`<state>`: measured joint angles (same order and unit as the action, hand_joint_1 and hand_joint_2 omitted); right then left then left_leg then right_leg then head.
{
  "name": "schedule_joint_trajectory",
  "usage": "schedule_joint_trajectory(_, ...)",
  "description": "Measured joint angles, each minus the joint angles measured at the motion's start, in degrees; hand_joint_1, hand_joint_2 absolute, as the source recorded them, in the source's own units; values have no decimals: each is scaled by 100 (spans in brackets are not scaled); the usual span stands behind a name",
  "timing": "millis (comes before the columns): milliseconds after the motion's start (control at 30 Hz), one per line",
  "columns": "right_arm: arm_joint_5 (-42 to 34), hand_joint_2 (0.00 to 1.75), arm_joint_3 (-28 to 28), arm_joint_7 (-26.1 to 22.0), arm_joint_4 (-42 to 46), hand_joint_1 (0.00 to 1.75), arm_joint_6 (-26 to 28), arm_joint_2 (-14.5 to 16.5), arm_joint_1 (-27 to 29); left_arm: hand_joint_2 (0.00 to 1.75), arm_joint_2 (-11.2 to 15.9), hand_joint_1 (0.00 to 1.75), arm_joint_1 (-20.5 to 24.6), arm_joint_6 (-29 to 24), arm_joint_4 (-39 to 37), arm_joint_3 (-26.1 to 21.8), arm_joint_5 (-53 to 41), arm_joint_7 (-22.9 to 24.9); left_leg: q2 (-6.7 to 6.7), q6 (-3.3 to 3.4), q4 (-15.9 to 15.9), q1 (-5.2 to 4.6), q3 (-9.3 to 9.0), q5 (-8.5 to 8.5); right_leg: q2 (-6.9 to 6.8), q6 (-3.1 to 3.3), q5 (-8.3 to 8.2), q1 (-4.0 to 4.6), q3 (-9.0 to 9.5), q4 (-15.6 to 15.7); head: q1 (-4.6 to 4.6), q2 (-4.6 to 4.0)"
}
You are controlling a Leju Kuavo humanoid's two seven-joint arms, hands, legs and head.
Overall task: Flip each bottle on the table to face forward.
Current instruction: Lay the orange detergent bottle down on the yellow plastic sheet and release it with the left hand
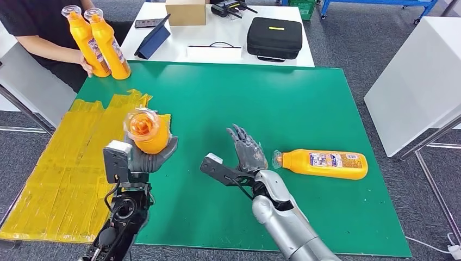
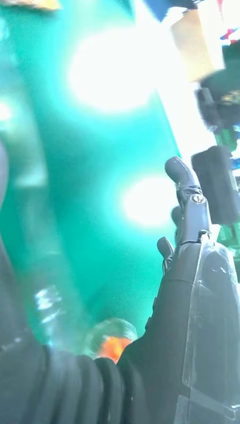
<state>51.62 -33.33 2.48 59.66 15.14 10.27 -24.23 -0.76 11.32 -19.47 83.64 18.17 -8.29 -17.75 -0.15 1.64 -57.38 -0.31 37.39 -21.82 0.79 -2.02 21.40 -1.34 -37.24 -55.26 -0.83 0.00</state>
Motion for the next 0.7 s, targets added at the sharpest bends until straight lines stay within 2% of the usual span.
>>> schedule_joint_trajectory(67, 52, 0, 285, -64, 415, 0, -82, -99, 124, 175, 111, 175, 10, -98, -4, -187, -669, 75, 4, 0, 0, -1, -1, 0, 3, 0, -1, -1, -2, 1, -2, 0)
schedule_joint_trajectory(200, 66, 0, 635, -119, 927, 0, -124, -247, 273, 175, 255, 175, 12, -254, -32, -434, -1190, 175, -1, 0, 0, 0, 0, 1, 2, 0, 1, 0, -2, 1, -1, 0)
schedule_joint_trajectory(267, 15, 0, 743, -171, 1165, 0, -121, -305, 362, 175, 348, 175, 34, -575, -107, -467, -2157, 441, -1, 0, 0, 0, 0, 1, 2, 0, 1, 0, -3, 1, 0, 0)
schedule_joint_trajectory(400, -169, 175, 977, -311, 1839, 0, -309, -555, 578, 175, 651, 175, 154, -968, -705, -552, -4966, 1388, 1, 0, 0, 0, -1, 0, 3, 0, 2, 0, -2, 1, -2, 0)
schedule_joint_trajectory(500, -199, 175, 1110, -361, 2262, 0, -572, -772, 753, 175, 844, 175, 296, -929, -1559, -586, -6177, 1790, 2, -1, 0, 0, -2, 0, 4, 0, 2, 0, -3, 2, -1, 0)
schedule_joint_trajectory(567, -195, 175, 1153, -351, 2440, 0, -798, -910, 858, 175, 898, 175, 441, -810, -2223, -583, -6455, 1874, 0, -1, 0, 0, -2, 0, 3, 0, 2, 0, -3, 2, -1, 0)
schedule_joint_trajectory(600, -173, 175, 1170, -328, 2519, 0, -923, -995, 918, 175, 912, 169, 521, -724, -2599, -580, -6547, 1923, 0, -1, 0, 0, -2, 0, 3, 0, 2, 0, -2, 2, -2, 0)
schedule_joint_trajectory(633, -136, 175, 1188, -298, 2583, 0, -1026, -1077, 986, 175, 917, 125, 589, -649, -2933, -576, -6618, 1973, 0, -1, 0, -1, -2, 0, 3, 0, 2, 0, -2, 2, -2, 0)
schedule_joint_trajectory(700, -9, 175, 1250, -225, 2719, 0, -1188, -1273, 1161, 87, 920, 38, 716, -539, -3534, -563, -6752, 2077, -7, 0, 0, -2, -5, 0, -3, -2, 5, -2, 5, 2, -2, 0)
